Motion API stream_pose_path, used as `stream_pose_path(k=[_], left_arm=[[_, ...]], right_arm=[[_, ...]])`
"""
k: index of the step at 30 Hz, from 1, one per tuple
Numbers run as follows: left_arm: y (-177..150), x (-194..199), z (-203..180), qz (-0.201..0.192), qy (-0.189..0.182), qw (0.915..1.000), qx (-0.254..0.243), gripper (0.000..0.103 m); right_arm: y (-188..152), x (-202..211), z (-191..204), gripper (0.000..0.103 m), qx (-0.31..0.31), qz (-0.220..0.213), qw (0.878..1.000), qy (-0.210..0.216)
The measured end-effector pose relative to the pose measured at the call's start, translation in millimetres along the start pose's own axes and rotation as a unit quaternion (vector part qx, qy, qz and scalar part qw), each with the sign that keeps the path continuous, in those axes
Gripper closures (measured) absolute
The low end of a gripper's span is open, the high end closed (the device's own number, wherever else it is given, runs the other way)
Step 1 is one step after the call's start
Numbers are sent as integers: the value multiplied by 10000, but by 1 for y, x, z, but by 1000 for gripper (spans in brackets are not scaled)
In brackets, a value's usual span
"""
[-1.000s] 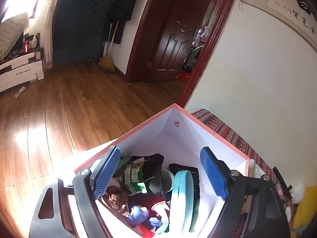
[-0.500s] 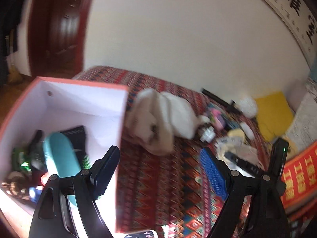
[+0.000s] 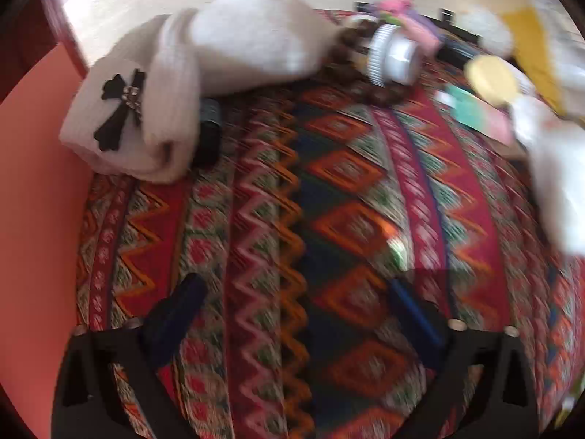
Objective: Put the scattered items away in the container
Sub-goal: 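Grasp the white paper tag with the right gripper while the left reaches toward the knit hat, then grasp the small dark bottle with the left gripper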
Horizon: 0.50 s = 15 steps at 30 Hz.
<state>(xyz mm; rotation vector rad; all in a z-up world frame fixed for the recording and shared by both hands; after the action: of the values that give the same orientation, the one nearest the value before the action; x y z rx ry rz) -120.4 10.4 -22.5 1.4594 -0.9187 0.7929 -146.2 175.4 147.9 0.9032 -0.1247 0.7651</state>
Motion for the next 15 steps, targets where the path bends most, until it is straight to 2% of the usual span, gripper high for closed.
stream_pose_path(k=[4,7,9,10,11,13,15], left_arm=[[39,-10,29,-117,-45,9921,1249,0],[66,-18,35,-29,-147,9886,1498,1],[85,-23,43,20,-111,9855,1691,14],[93,-24,48,22,-38,9834,1813,29],[100,-25,51,19,39,9821,1883,48],[108,-24,52,89,-140,9814,1914,75],[103,-20,48,278,-429,9810,1872,79]], right_arm=[[4,0,-11,96,-107,-8,9999,20],[9,3,-23,96,-289,-74,9995,87],[14,8,-29,96,-370,-168,9991,86],[17,10,-32,96,-407,-219,9989,91],[20,12,-34,96,-441,-263,9986,100],[24,16,-38,96,-498,-325,9982,99],[25,16,-41,96,-549,-331,9979,84]])
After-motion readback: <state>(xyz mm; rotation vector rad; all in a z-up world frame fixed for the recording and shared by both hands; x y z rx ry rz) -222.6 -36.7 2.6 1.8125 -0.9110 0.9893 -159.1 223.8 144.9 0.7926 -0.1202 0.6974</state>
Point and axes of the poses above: each gripper's, at about its wrist camera, not at the fingertips, and x roughly against the way its jaws point, z to its left, y to its top, the point moved 6 cm from there along -x, roughly the way its jaws point, and after that the axes turned 13 degrees about x, right-handed, at the moved point
